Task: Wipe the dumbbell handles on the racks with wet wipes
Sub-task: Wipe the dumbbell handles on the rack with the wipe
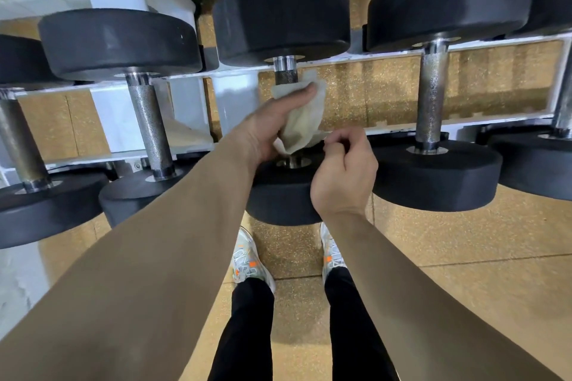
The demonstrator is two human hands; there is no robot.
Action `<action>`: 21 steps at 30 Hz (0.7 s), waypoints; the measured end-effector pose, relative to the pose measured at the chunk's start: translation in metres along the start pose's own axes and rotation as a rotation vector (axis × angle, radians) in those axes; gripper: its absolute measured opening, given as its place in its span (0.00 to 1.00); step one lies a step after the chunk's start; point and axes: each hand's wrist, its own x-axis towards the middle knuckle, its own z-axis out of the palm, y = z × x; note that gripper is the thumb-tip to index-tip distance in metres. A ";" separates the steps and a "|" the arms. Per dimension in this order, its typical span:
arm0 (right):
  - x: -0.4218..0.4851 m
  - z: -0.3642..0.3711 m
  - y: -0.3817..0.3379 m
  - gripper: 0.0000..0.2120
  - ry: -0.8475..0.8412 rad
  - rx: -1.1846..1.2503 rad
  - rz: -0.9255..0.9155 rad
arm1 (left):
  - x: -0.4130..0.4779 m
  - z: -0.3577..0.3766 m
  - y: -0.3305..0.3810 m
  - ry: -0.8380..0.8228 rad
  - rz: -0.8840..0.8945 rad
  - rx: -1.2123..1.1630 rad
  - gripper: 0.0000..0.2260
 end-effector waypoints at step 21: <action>0.003 -0.001 -0.001 0.06 -0.040 -0.056 -0.008 | 0.002 0.018 -0.009 0.306 0.059 0.151 0.10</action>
